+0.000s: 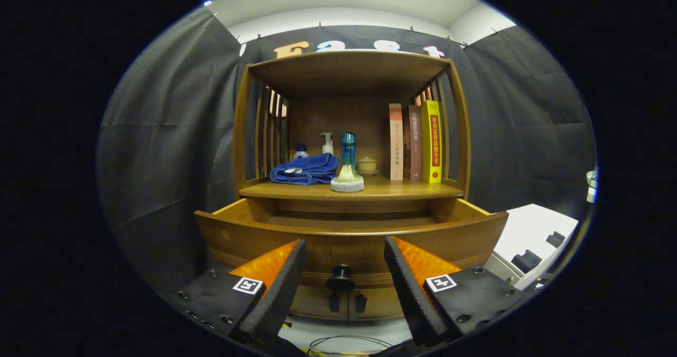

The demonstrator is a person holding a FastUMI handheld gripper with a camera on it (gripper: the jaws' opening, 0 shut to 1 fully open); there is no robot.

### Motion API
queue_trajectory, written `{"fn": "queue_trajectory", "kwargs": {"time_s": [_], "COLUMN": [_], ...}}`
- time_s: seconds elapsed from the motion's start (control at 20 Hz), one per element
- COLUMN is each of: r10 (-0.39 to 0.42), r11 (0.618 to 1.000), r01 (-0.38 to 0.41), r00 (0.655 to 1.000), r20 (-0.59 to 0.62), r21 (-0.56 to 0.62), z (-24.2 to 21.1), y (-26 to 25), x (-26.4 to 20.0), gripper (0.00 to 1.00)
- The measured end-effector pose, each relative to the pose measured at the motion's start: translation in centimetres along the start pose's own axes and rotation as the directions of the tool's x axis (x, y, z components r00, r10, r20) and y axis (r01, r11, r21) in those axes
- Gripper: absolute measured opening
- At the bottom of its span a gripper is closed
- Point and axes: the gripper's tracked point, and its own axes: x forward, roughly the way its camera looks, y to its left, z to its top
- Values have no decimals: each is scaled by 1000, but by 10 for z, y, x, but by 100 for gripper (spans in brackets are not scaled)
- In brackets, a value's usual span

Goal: Pull open the drawer, take out the items inside it, and place them on the countertop above the cabinet.

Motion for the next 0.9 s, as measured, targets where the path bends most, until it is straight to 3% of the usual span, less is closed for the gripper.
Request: {"fn": "queue_trajectory", "kwargs": {"time_s": [0.5, 0.9], "r10": [-49, -66], "r11": [999, 995], "r01": [48, 66], "r00": [998, 998], "r20": [-29, 0], "r21": [-25, -74], "z": [-30, -26], "y": [-11, -8], "x": [55, 58], "gripper": [97, 98]}}
